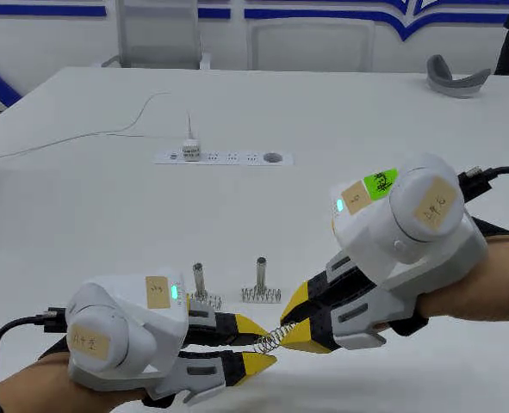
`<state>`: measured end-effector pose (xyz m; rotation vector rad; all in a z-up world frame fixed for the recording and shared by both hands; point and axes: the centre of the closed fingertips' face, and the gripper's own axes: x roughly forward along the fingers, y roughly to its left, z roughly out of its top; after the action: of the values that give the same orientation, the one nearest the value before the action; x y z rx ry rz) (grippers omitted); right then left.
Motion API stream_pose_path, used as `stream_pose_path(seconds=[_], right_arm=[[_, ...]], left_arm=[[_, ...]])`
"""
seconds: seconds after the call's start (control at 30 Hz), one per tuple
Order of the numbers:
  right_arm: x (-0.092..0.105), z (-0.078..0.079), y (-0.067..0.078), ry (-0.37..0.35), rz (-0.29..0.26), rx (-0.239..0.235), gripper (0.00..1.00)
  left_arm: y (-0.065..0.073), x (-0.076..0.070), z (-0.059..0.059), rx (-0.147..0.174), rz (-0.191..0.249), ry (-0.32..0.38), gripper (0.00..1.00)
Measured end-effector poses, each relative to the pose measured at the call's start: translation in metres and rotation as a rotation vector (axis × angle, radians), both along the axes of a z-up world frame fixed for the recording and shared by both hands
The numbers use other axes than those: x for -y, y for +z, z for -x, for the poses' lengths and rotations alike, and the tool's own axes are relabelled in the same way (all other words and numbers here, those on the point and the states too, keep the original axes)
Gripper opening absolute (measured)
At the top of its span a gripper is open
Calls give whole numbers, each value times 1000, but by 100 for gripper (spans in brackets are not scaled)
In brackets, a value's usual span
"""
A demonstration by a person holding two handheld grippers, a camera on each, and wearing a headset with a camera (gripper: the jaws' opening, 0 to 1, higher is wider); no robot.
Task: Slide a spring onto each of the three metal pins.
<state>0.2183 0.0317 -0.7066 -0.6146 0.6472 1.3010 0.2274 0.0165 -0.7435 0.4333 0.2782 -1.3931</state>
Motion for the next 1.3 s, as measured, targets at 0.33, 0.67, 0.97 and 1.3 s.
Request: stream_pose_path(seconds=[0.33, 0.67, 0.97, 1.3], right_arm=[[-14, -2, 10, 14, -46, 31, 12], [-19, -4, 14, 1, -95, 42, 12], [-18, -6, 16, -17, -111, 44, 14], [-17, -8, 16, -41, -122, 45, 12]], left_arm=[[4, 4, 2, -16, 16, -2, 11], [6, 6, 1, -56, 46, 17, 11], [11, 5, -2, -73, 70, 36, 10], [13, 5, -2, -78, 80, 39, 11]])
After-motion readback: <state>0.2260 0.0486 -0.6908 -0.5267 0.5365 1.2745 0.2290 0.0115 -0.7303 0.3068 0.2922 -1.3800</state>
